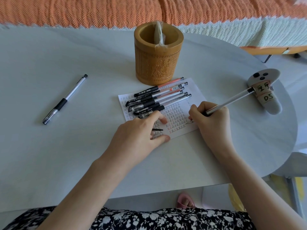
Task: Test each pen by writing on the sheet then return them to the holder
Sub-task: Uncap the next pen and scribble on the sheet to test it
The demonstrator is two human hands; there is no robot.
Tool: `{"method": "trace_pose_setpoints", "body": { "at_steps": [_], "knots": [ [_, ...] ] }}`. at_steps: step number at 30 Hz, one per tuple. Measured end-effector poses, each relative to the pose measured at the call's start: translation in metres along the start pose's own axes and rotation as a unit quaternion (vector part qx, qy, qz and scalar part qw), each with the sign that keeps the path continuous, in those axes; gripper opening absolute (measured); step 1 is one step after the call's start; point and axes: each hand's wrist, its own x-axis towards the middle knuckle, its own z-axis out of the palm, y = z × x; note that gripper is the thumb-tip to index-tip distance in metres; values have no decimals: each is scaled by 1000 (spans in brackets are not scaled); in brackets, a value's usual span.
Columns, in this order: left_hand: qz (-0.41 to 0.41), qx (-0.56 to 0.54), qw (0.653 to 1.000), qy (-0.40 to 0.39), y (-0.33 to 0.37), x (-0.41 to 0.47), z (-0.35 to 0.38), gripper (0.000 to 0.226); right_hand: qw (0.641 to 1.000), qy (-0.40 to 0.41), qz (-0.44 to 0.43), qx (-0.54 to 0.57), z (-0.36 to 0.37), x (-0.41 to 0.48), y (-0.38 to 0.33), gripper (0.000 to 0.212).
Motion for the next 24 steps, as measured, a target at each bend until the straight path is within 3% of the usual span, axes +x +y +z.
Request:
{"method": "trace_pose_setpoints", "body": {
  "at_steps": [16, 24],
  "knots": [
    [-2, 2, 1000, -2, 1, 0, -1, 35, 1000, -21, 9, -3, -1, -2, -2, 33],
    [0, 4, 1000, -1, 1, -1, -1, 34, 1000, -9, 1, -2, -1, 0, 1, 41]
  ]
}}
